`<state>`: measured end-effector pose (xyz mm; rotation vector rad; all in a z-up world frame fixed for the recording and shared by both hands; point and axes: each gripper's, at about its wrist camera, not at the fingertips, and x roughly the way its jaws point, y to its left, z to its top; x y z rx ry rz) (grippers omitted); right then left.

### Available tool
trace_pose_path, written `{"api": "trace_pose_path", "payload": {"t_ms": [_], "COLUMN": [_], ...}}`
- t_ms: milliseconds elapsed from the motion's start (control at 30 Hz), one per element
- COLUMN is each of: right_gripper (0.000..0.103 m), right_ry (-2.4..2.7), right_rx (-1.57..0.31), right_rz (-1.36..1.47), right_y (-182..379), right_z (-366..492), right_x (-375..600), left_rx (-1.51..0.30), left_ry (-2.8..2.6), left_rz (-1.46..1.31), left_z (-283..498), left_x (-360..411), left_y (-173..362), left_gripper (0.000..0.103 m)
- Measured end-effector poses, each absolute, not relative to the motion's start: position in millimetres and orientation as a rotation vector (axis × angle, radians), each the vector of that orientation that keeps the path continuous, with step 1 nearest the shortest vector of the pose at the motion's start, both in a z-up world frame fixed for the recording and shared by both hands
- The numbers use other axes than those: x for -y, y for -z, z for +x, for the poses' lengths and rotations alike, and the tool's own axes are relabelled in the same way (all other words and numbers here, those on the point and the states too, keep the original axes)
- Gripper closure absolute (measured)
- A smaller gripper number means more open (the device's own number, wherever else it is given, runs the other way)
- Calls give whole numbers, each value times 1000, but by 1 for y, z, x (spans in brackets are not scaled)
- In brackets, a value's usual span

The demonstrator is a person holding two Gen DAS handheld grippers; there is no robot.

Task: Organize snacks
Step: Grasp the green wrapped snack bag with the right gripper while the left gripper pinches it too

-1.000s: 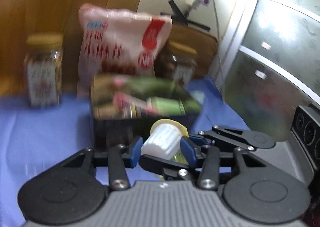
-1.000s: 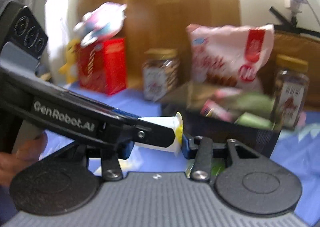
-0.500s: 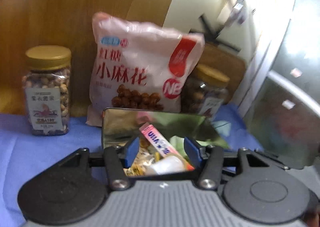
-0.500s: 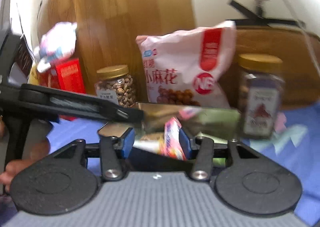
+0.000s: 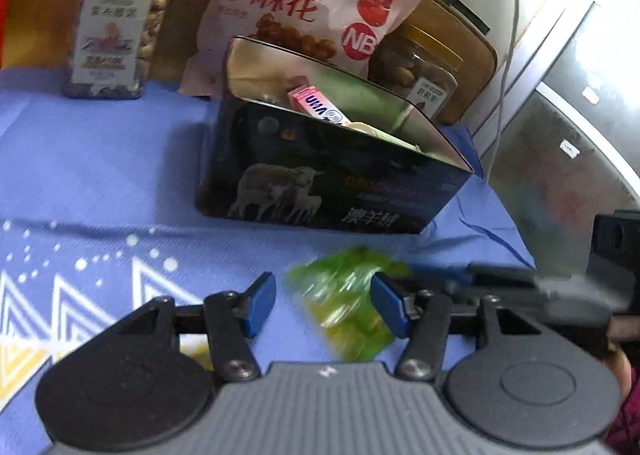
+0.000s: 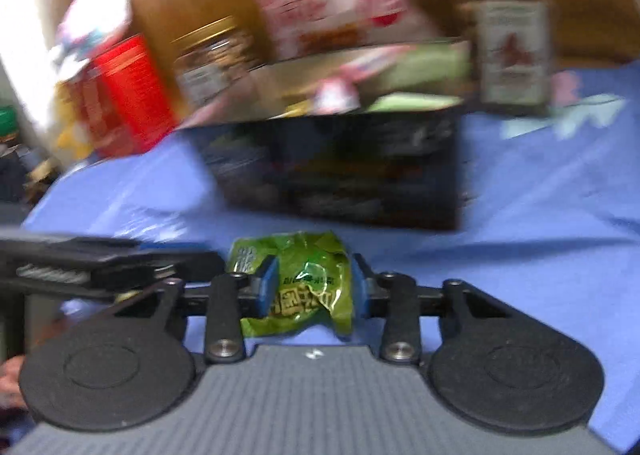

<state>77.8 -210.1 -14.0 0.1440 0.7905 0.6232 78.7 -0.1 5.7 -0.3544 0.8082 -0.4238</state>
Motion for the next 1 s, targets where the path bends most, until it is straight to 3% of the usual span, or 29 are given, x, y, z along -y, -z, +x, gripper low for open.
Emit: {"api": "trace_pose_path", "payload": {"t_ms": [367, 567, 700, 767, 800, 900, 1000], "right_gripper": [69, 70, 69, 62, 50, 30, 25], "right_ry": [-723, -709, -696, -693, -696, -736, -727], "right_rx": [-644, -544, -569, -602, -625, -640, -598], "right_rz": [-8, -2, 36, 80, 95, 61, -96], "right_y": [14, 25, 23, 23, 23, 25, 27], "right_z": [-12, -34, -32, -30, -27, -34, -49], "right_x": [148, 136, 135, 142, 145, 144, 126], "left_rx": [-676, -657, -659, -667, -671, -669, -667], "left_ry": [354, 343, 334, 326, 333, 354, 355], "left_rz": [-279, -334, -324, -326, -330, -319, -322], "left_z": [-20, -30, -31, -31, -30, -32, -32], "left_x": [-50, -61, -61, -62, -62, -60, -60], "left_y": [2, 2, 4, 6, 7, 7, 7], "left_gripper": [52, 53, 81, 88, 89, 89, 89]}}
